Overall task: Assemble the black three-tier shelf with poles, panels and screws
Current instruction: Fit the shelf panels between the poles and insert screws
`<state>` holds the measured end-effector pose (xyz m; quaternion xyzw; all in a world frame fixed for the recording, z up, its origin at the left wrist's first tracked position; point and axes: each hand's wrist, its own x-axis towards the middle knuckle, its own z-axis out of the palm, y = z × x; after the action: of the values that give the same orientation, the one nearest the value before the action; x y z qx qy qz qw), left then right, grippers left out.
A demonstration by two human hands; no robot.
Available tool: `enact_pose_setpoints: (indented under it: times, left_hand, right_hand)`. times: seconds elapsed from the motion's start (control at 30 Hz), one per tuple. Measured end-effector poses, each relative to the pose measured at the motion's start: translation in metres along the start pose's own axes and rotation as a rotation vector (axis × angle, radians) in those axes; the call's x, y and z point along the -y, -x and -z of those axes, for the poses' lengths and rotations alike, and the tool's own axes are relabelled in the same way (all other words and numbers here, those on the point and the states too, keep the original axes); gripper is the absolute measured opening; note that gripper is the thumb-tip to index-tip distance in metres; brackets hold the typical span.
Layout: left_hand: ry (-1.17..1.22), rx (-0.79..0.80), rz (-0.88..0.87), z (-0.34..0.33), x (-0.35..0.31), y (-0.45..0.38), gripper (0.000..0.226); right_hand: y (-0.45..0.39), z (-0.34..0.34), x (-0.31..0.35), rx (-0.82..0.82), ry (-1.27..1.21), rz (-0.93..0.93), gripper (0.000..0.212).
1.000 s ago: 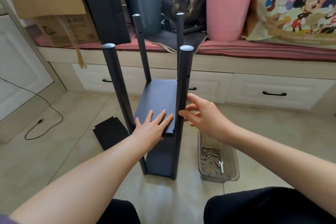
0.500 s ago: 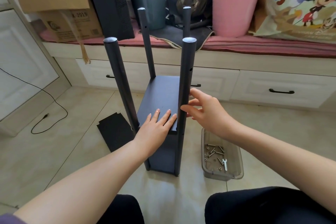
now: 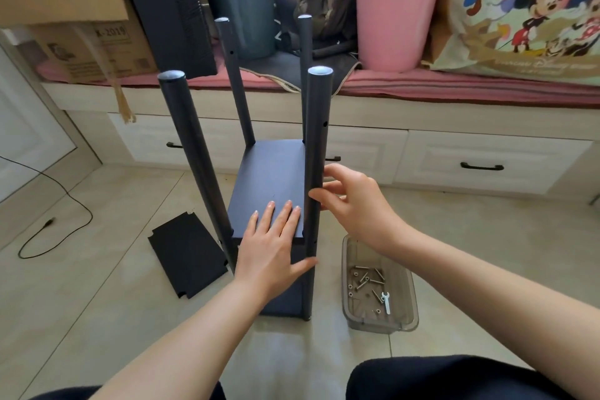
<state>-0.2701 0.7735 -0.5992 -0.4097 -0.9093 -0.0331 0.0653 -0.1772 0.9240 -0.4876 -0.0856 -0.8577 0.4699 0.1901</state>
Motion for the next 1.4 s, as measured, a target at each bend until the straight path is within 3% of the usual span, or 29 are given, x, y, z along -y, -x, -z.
enact_pose_setpoints:
  times: [0.1,0.27,0.5,0.63,0.8,0.97,1.23,1.4]
  left_hand:
    - [0.014,-0.050,0.042,-0.003,-0.012,-0.007,0.097]
    - [0.041,-0.262,0.086,-0.009,-0.029,-0.013,0.079]
    - [0.043,-0.443,0.095,-0.018,-0.033,-0.014,0.071]
    - [0.033,-0.469,0.100,-0.023,-0.032,-0.015,0.065]
    - [0.022,-0.486,0.110,-0.025,-0.032,-0.015,0.063]
    - [0.013,-0.545,0.095,-0.032,-0.029,-0.017,0.062]
    - [-0.010,-0.579,0.080,-0.036,-0.028,-0.019,0.055]
    - [-0.005,-0.559,0.085,-0.035,-0.028,-0.018,0.055]
  right_hand:
    - [-0.003,0.006,-0.008,-0.037,-0.005,-0.018,0.021]
    - [-0.005,0.011,-0.017,-0.093,-0.110,-0.048,0.019]
    - [0.007,0.024,-0.061,-0.031,-0.169,-0.159,0.016]
    - [0.030,0.027,-0.133,0.028,-0.110,-0.413,0.004]
    - [0.053,0.014,-0.220,0.192,0.105,-0.644,0.006]
    - [0.051,-0.013,-0.280,0.359,0.322,-0.709,0.021]
    - [0.031,-0.059,-0.331,0.566,0.399,-0.760,0.054]
    - [0.036,-0.076,-0.350,0.584,0.517,-0.770,0.050]
